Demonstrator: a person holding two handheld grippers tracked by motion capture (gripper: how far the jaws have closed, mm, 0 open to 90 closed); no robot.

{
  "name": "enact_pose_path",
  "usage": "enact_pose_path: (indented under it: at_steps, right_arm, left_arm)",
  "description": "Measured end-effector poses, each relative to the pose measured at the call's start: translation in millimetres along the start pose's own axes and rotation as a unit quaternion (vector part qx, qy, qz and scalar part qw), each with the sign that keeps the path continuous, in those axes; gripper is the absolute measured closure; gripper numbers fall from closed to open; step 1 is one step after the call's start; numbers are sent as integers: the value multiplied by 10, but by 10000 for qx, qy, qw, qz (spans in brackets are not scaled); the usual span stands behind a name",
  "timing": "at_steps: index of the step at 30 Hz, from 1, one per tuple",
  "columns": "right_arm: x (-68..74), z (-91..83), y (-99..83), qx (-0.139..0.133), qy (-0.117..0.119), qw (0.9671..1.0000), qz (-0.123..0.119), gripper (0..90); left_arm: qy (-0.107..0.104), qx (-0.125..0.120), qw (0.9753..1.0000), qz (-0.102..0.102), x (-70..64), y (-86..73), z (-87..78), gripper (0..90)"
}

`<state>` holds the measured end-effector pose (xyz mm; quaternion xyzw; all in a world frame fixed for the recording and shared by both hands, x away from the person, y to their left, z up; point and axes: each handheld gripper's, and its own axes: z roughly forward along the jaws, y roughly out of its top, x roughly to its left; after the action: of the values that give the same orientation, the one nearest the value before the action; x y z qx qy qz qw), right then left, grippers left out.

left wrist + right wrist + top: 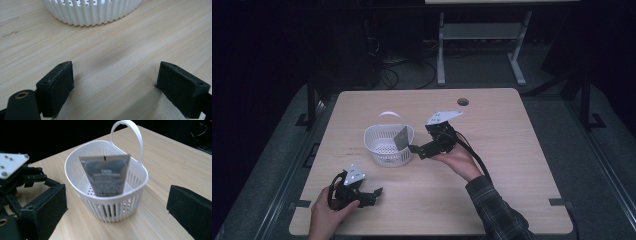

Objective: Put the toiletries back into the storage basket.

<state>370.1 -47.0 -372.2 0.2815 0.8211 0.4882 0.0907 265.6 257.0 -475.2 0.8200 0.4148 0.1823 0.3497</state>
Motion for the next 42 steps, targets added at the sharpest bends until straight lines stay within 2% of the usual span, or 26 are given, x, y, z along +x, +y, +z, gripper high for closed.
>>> enact_pose_path:
  at_steps: [9, 22, 31, 33, 36, 42]
  right_arm:
    - [-17, -254, -216, -43, -188, 9998, 16, 24]
    - [-19, -505, -530, -14, -437, 9990, 75, 25]
    - [-39, -635, -819, 148, -617, 9978, 176, 25]
    - [-42, -673, -936, 203, -729, 9970, 186, 25]
    - [-48, -698, -992, 250, -715, 9969, 231, 25]
    - [-50, -834, -1143, 294, -853, 9956, 247, 25]
  left_arm:
    - [5, -13, 10000, -11, -1, 0, 2, 127]
    - [3, -17, 10000, -13, -2, -1, 2, 127]
    - [-1, -25, 10000, -23, -4, -2, 3, 127]
    - [-1, -26, 10000, -23, -4, -2, 4, 127]
    - [-2, -26, 10000, -23, -4, -2, 3, 127]
    - [-3, -16, 10000, -10, -2, -2, 2, 128]
